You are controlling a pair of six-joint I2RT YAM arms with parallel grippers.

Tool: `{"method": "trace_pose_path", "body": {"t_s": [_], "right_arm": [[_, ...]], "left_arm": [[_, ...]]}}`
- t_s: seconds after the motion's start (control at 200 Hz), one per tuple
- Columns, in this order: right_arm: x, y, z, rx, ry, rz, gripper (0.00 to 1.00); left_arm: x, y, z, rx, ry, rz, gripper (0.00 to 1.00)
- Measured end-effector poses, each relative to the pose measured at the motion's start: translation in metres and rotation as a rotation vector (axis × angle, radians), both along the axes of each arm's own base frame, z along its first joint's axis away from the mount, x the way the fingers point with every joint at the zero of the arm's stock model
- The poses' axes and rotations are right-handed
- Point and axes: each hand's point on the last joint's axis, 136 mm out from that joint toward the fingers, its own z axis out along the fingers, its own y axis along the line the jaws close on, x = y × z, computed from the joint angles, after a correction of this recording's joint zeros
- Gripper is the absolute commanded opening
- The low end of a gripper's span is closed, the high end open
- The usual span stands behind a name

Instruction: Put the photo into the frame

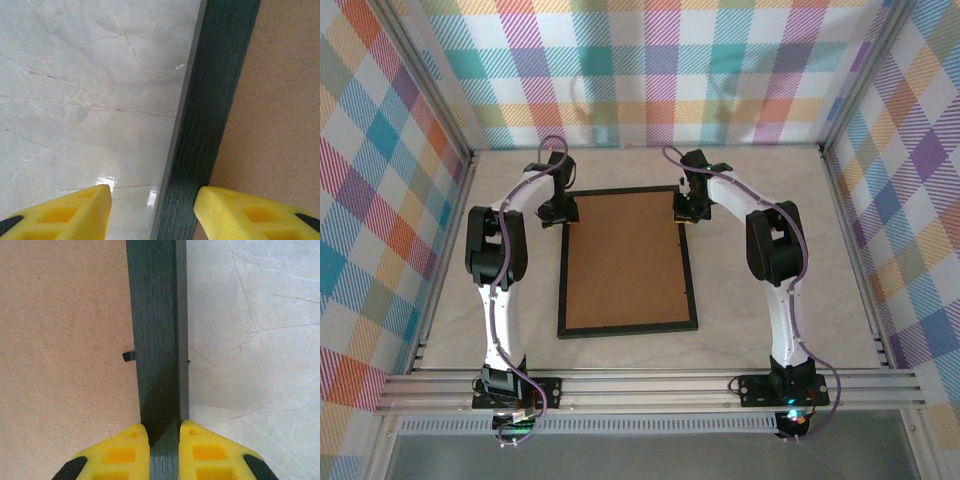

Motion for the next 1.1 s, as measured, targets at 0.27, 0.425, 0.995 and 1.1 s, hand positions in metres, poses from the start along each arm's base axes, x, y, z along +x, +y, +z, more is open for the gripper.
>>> {"method": "trace_pose_path", "body": {"t_s": [0.27,0.425,0.995,1.1], "right_arm": [[0.0,0.0,-0.001,-0.001,0.003,0.0,0.14],[0.0,0.0,0.0,-0.002,0.007,0.0,0.14],[0.002,-0.003,0.0,-0.023,0.006,-0.006,0.14],[0.002,-0.004,0.0,-0.023,0.006,-0.007,0.15]], "left_arm": [[0.0,-0.003,-0.002,0.006,0.004,0.012,0.53],[0.001,-0.009,-0.005,-0.015,0.003,0.016,0.53],[0.005,-0.024,0.003,-0.03,0.0,0.018,0.61],[0.003,-0.034,0.008,-0.048,0.009,-0.016,0.64]]}}
